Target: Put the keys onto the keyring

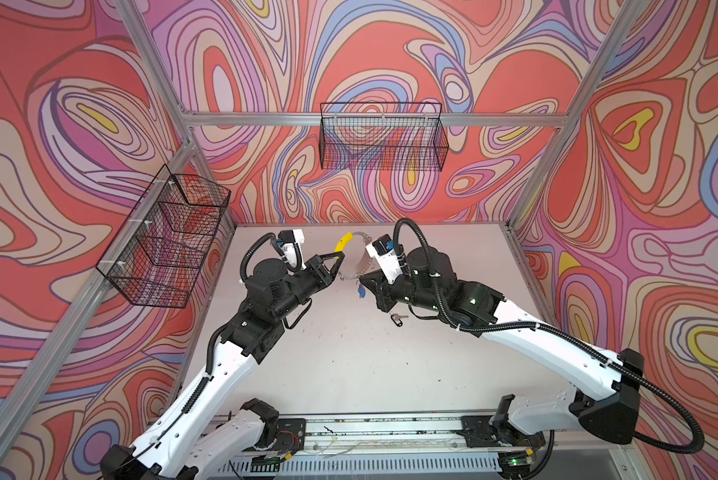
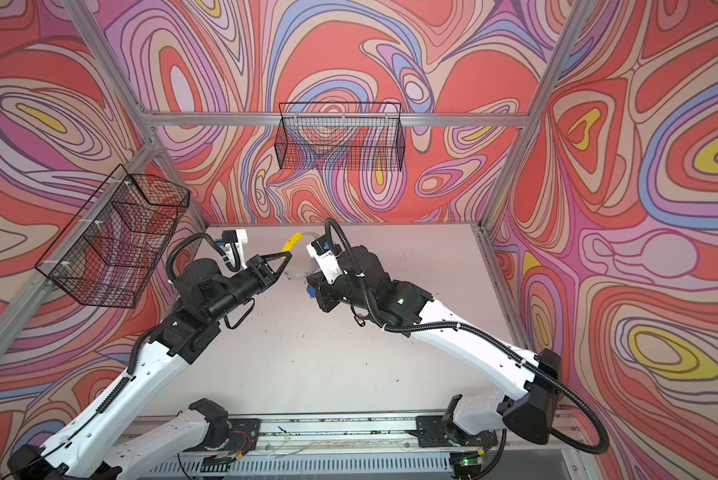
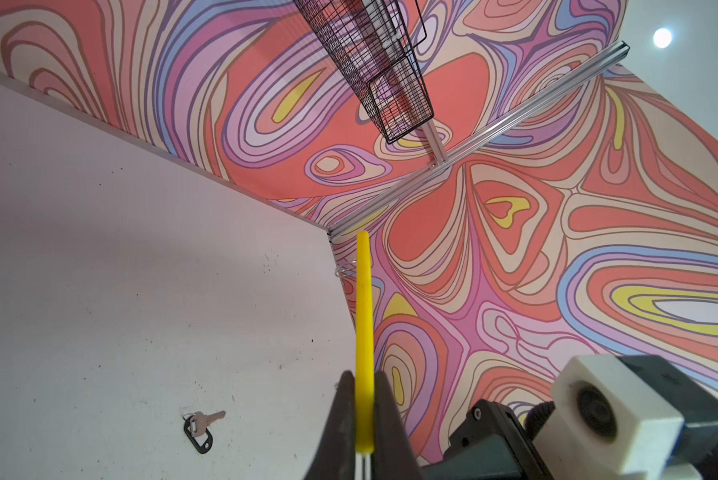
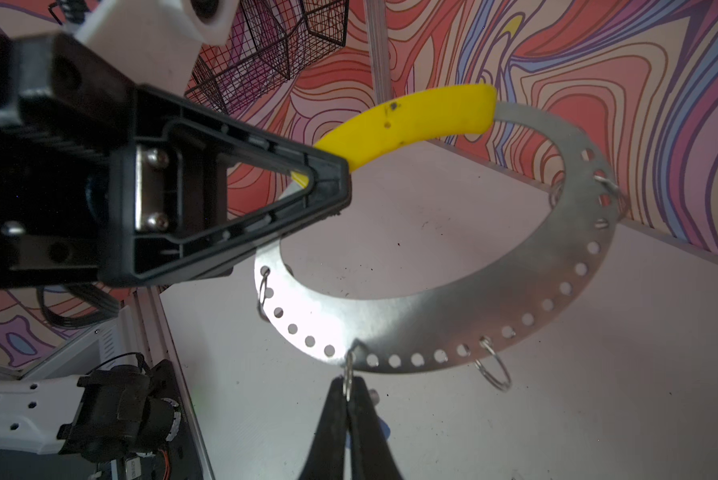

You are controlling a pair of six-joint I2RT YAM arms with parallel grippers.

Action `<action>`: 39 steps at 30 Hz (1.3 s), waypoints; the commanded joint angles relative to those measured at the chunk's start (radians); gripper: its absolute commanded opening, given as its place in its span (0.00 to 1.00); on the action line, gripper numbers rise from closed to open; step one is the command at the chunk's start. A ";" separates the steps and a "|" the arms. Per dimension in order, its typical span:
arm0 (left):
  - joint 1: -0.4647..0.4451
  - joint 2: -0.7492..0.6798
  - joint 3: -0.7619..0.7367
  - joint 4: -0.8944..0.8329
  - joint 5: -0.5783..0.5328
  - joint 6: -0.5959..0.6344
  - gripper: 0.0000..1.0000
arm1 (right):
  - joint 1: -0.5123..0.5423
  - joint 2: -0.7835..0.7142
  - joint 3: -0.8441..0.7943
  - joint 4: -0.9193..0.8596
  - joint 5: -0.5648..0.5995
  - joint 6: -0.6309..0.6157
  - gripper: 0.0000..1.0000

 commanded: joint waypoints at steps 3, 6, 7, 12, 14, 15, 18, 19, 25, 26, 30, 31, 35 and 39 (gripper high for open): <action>-0.003 0.017 0.034 -0.084 0.040 0.054 0.00 | 0.003 0.089 0.141 -0.202 -0.023 0.058 0.00; 0.002 0.021 0.025 -0.078 0.046 0.047 0.06 | 0.004 0.113 0.172 -0.270 -0.070 0.094 0.00; 0.004 0.023 0.023 -0.079 0.051 0.042 0.09 | 0.003 0.119 0.180 -0.287 -0.077 0.109 0.00; 0.037 0.036 0.008 -0.111 0.109 0.029 0.31 | -0.003 0.147 0.208 -0.322 -0.136 0.182 0.00; 0.054 0.038 -0.017 -0.111 0.141 0.007 0.36 | -0.010 0.164 0.219 -0.329 -0.164 0.206 0.00; 0.065 0.038 -0.032 -0.111 0.158 -0.006 0.38 | -0.015 0.172 0.224 -0.337 -0.169 0.220 0.00; 0.089 0.027 -0.078 -0.111 0.191 -0.028 0.40 | -0.037 0.193 0.217 -0.341 -0.198 0.262 0.00; 0.098 0.021 -0.091 -0.115 0.198 -0.033 0.41 | -0.045 0.197 0.210 -0.344 -0.203 0.273 0.00; 0.147 0.000 -0.142 -0.177 0.284 -0.027 0.43 | -0.105 0.203 0.144 -0.307 -0.251 0.377 0.00; 0.149 -0.001 -0.143 -0.185 0.308 -0.016 0.43 | -0.111 0.207 0.140 -0.307 -0.249 0.390 0.00; 0.148 -0.009 -0.133 -0.240 0.404 0.053 0.44 | -0.123 0.226 0.142 -0.318 -0.236 0.439 0.00; 0.147 -0.017 -0.126 -0.260 0.424 0.082 0.45 | -0.128 0.233 0.146 -0.327 -0.231 0.451 0.00; 0.110 -0.057 -0.071 -0.401 0.449 0.207 0.45 | -0.147 0.261 0.155 -0.359 -0.220 0.495 0.00; 0.034 -0.080 -0.037 -0.469 0.417 0.284 0.49 | -0.164 0.290 0.164 -0.387 -0.225 0.520 0.00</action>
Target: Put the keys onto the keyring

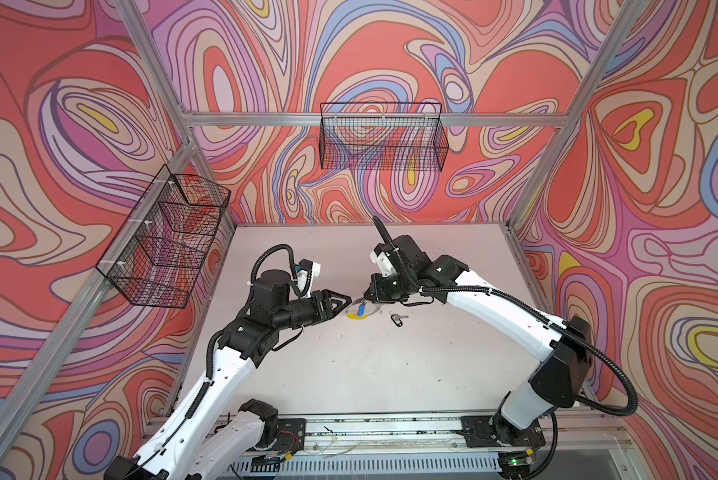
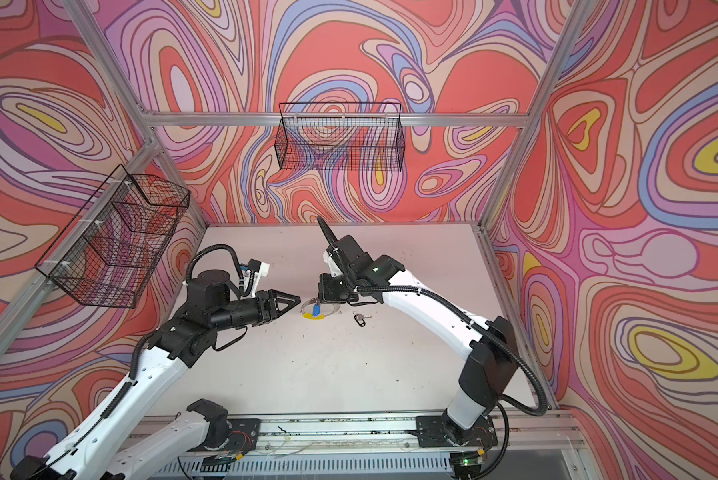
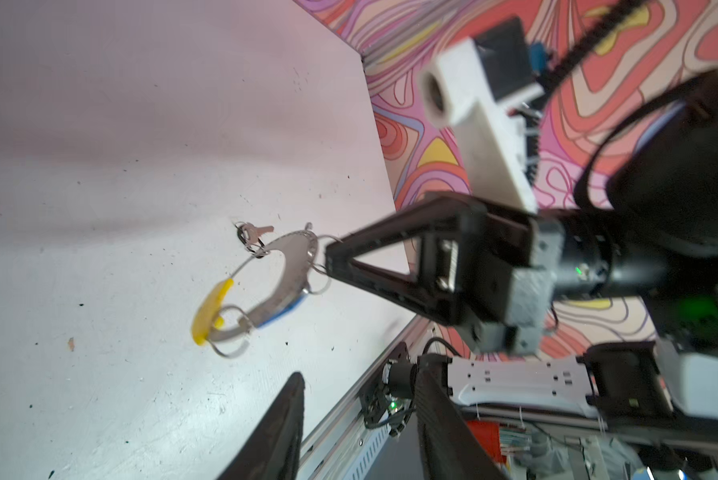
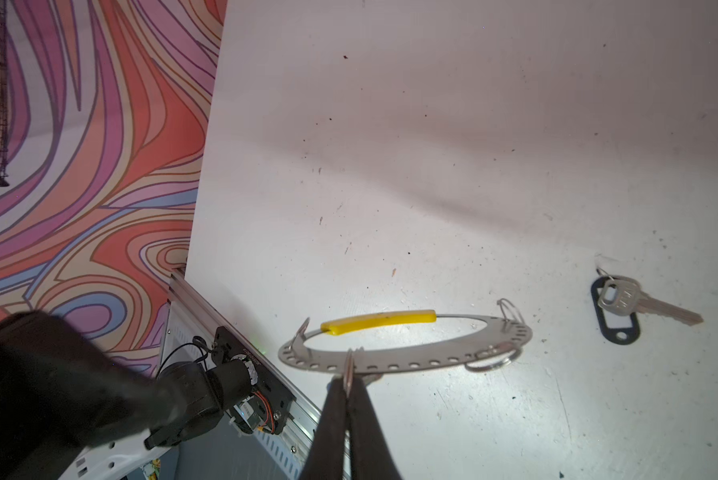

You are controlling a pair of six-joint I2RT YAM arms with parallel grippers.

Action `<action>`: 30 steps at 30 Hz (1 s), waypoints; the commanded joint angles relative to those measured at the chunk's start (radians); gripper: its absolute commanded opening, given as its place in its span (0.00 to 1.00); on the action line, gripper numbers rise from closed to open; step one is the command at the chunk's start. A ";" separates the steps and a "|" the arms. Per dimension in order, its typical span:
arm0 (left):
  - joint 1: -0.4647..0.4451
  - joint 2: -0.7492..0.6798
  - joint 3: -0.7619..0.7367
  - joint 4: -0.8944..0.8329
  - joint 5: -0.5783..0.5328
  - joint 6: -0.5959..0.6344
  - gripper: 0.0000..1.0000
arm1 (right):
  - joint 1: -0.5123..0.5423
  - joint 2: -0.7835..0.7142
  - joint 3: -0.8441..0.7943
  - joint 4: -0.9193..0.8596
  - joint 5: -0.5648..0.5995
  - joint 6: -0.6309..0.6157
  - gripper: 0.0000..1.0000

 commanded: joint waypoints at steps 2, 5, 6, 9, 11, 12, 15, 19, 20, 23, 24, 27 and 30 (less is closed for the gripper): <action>-0.087 -0.002 0.036 -0.075 -0.011 0.117 0.49 | -0.016 0.017 0.017 -0.023 -0.025 0.071 0.00; -0.148 0.036 -0.007 -0.005 -0.084 0.131 0.50 | -0.023 0.016 0.033 -0.022 -0.060 0.092 0.00; -0.163 0.048 -0.026 0.032 -0.101 0.138 0.51 | -0.023 0.016 0.038 -0.024 -0.073 0.098 0.00; -0.193 0.090 -0.090 0.148 -0.145 0.180 0.51 | -0.024 0.011 0.065 -0.052 -0.105 0.106 0.00; -0.196 0.112 -0.113 0.179 -0.170 0.220 0.52 | -0.026 0.010 0.087 -0.087 -0.114 0.099 0.00; -0.196 0.115 -0.124 0.186 -0.191 0.237 0.52 | -0.026 0.009 0.094 -0.100 -0.120 0.098 0.00; -0.196 0.119 -0.149 0.236 -0.199 0.260 0.55 | -0.026 0.000 0.096 -0.120 -0.144 0.100 0.00; -0.196 0.131 -0.144 0.243 -0.227 0.270 0.55 | -0.026 -0.014 0.082 -0.112 -0.159 0.106 0.00; -0.196 0.128 -0.146 0.250 -0.235 0.274 0.56 | -0.026 -0.016 0.078 -0.110 -0.161 0.107 0.00; -0.196 0.120 -0.142 0.270 -0.263 0.290 0.57 | -0.026 -0.022 0.074 -0.100 -0.171 0.109 0.00; -0.196 0.123 -0.133 0.259 -0.272 0.302 0.57 | -0.026 -0.024 0.073 -0.099 -0.173 0.109 0.00; -0.197 0.149 -0.107 0.230 -0.285 0.321 0.54 | -0.026 -0.032 0.073 -0.096 -0.179 0.105 0.00; -0.196 0.165 -0.096 0.240 -0.273 0.312 0.48 | -0.026 -0.035 0.064 -0.092 -0.182 0.101 0.00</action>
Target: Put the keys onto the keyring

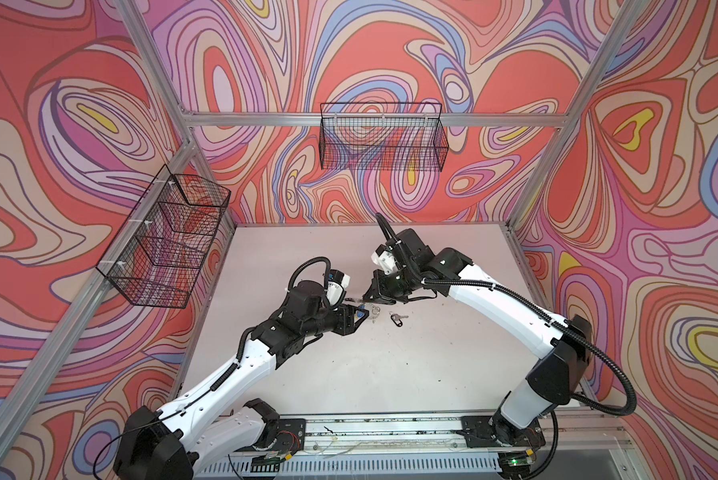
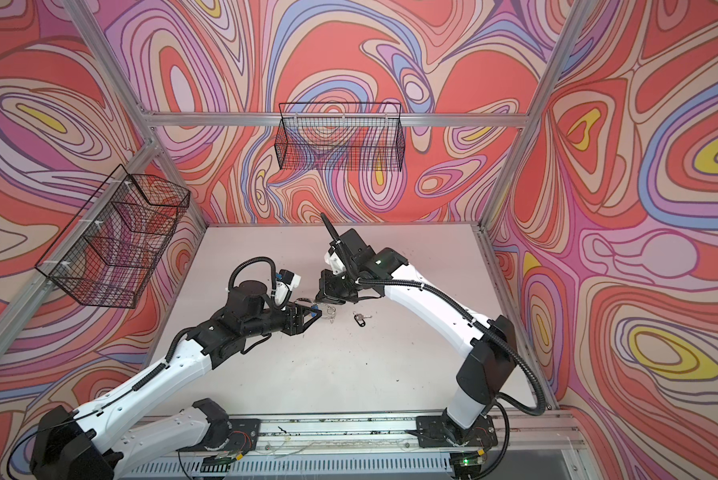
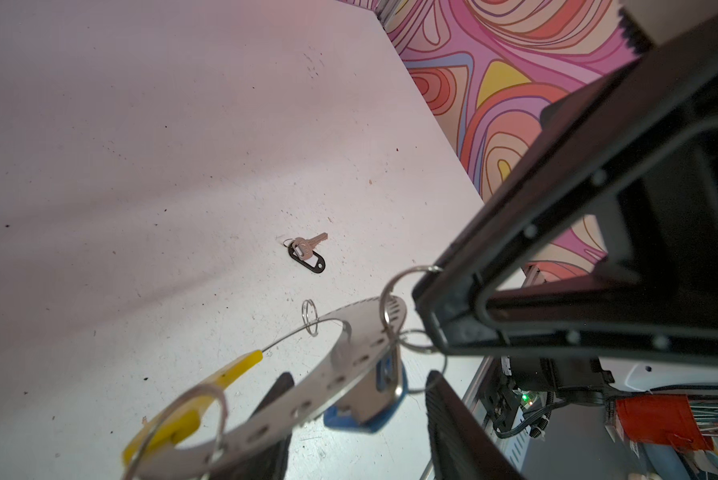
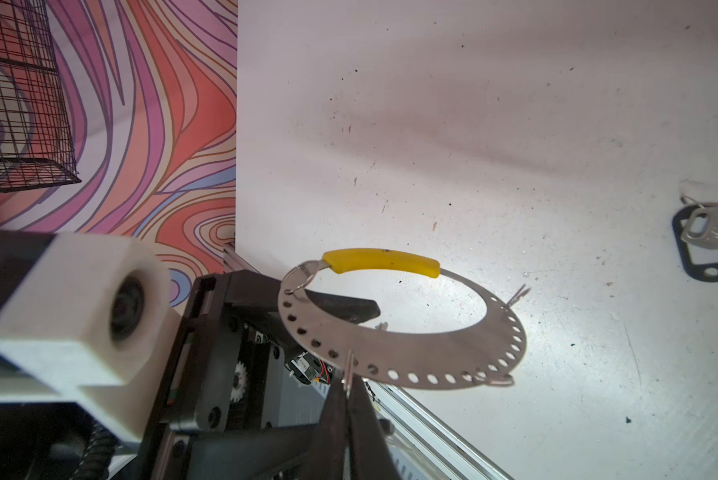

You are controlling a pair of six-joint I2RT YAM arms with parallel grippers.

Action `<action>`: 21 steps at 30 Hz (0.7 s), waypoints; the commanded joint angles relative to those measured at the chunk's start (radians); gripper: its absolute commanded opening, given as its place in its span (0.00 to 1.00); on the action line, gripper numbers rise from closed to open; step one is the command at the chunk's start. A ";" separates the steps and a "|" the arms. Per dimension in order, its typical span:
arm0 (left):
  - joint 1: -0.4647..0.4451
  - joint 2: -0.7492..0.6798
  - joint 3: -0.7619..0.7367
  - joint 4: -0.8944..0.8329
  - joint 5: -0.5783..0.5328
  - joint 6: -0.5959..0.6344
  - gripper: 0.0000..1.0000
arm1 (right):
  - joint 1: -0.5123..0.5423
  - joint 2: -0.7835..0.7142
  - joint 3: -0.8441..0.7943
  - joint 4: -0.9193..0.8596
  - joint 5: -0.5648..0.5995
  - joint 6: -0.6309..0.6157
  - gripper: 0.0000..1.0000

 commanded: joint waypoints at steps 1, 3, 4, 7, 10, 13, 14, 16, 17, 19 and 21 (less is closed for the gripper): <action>-0.004 0.014 0.035 0.017 -0.011 0.020 0.44 | -0.005 -0.036 -0.016 0.004 -0.015 0.008 0.00; -0.004 0.010 0.039 0.012 -0.016 0.012 0.34 | -0.005 -0.040 -0.028 0.015 -0.023 0.010 0.00; -0.004 0.007 0.039 0.011 -0.021 0.008 0.29 | -0.005 -0.042 -0.031 0.019 -0.027 0.009 0.00; -0.004 -0.005 0.038 -0.010 -0.044 -0.003 0.12 | -0.005 -0.039 -0.033 0.023 -0.035 0.002 0.00; -0.005 -0.014 0.031 -0.037 -0.062 -0.008 0.03 | -0.006 -0.034 -0.018 0.010 -0.038 -0.012 0.00; -0.004 -0.024 0.017 -0.053 -0.078 -0.012 0.00 | -0.006 -0.026 0.006 -0.007 -0.039 -0.025 0.00; -0.004 -0.026 0.013 -0.060 -0.084 -0.015 0.00 | -0.007 -0.025 0.010 -0.010 -0.045 -0.026 0.00; -0.003 -0.029 0.010 -0.069 -0.079 -0.015 0.00 | -0.011 -0.025 0.011 -0.011 -0.056 -0.027 0.00; -0.003 -0.031 0.010 -0.073 -0.073 -0.012 0.00 | -0.015 -0.025 0.007 -0.011 -0.063 -0.027 0.00; -0.003 -0.032 0.016 -0.092 -0.074 -0.006 0.00 | -0.020 -0.026 -0.001 -0.006 -0.080 -0.023 0.00; -0.003 -0.038 0.024 -0.115 -0.094 -0.002 0.00 | -0.022 -0.024 -0.003 -0.003 -0.104 -0.020 0.00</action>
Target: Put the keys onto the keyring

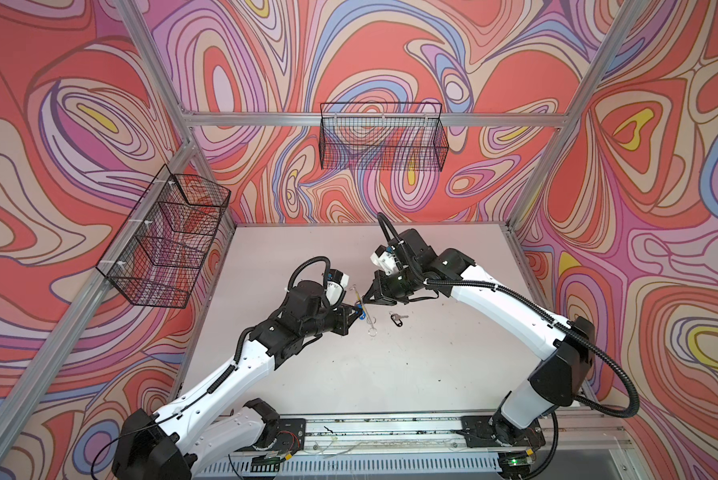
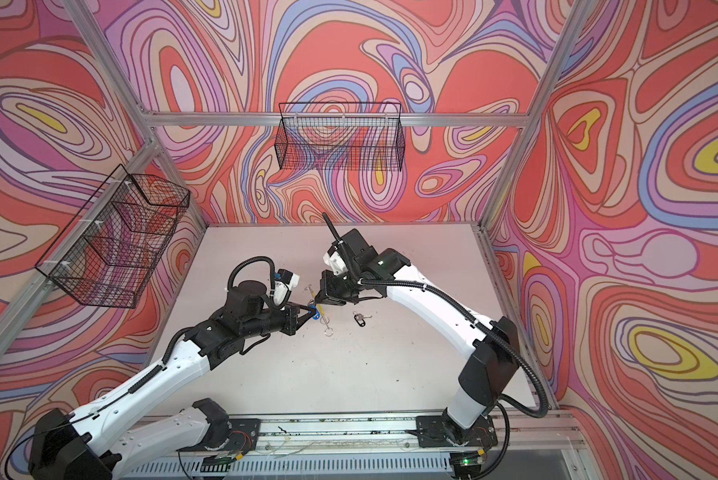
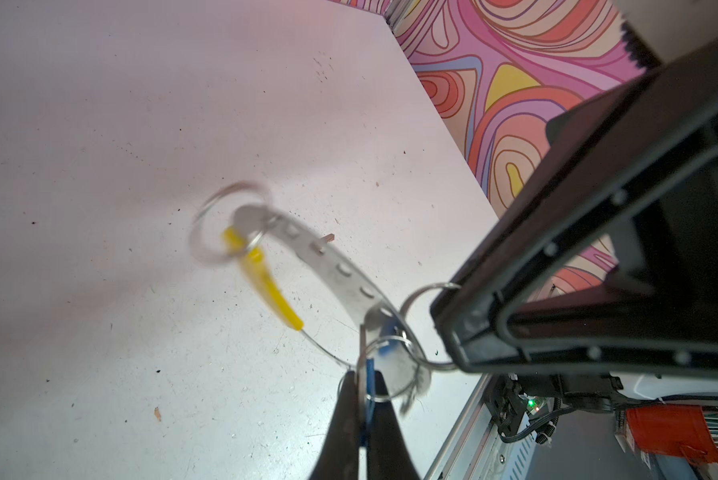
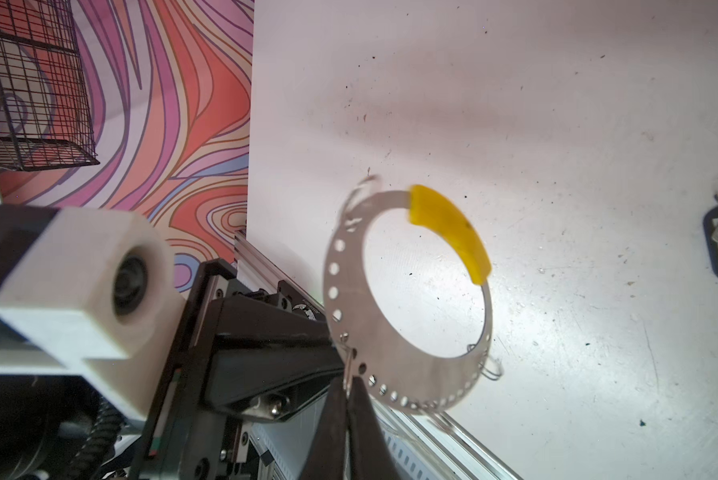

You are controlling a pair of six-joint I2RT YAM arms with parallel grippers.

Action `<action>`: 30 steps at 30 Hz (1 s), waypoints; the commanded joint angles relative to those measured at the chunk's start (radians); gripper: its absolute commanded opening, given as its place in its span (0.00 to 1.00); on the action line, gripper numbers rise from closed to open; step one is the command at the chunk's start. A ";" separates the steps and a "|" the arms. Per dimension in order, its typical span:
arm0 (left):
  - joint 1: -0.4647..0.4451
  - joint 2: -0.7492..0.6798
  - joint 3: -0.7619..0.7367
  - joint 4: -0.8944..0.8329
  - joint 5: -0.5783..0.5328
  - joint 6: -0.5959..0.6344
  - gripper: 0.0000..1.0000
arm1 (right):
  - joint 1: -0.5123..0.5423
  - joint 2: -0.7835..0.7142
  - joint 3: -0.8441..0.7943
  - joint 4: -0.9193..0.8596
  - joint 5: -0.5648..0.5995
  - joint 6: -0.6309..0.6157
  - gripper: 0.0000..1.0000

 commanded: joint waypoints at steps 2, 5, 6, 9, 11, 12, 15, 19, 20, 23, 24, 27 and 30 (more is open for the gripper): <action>0.005 -0.019 0.018 -0.074 -0.035 0.000 0.12 | -0.011 -0.003 0.020 -0.022 -0.060 -0.004 0.00; 0.022 -0.011 0.039 -0.078 0.040 -0.016 0.27 | -0.011 0.007 0.039 -0.045 -0.064 -0.021 0.00; 0.032 -0.009 0.046 -0.108 0.056 -0.025 0.29 | -0.010 0.010 0.047 -0.054 -0.062 -0.026 0.00; 0.067 -0.009 0.065 -0.192 0.023 -0.056 0.22 | -0.010 0.014 0.052 -0.055 -0.066 -0.029 0.00; 0.083 -0.024 0.062 -0.203 0.045 -0.063 0.21 | -0.010 0.017 0.051 -0.056 -0.064 -0.032 0.00; 0.084 -0.030 0.062 -0.207 0.061 -0.064 0.24 | -0.011 0.018 0.052 -0.059 -0.058 -0.035 0.00; 0.083 -0.054 0.089 -0.281 0.089 -0.043 0.28 | -0.010 0.023 0.062 -0.072 -0.037 -0.042 0.00; 0.083 -0.143 0.151 -0.395 0.066 0.018 0.37 | -0.010 0.034 0.091 -0.104 0.015 -0.050 0.00; 0.083 -0.168 0.167 -0.412 0.051 0.046 0.38 | -0.011 0.037 0.096 -0.105 0.018 -0.049 0.00; 0.076 -0.211 0.213 -0.417 -0.007 0.130 0.38 | -0.010 0.048 0.106 -0.109 0.026 -0.038 0.00; 0.065 -0.209 0.225 -0.403 -0.037 0.163 0.36 | -0.010 0.050 0.109 -0.110 0.028 -0.034 0.00; -0.011 -0.159 0.275 -0.390 -0.190 0.296 0.34 | -0.010 0.059 0.122 -0.118 0.032 -0.015 0.00; -0.136 -0.122 0.250 -0.309 -0.389 0.443 0.29 | -0.011 0.070 0.147 -0.138 0.033 0.004 0.00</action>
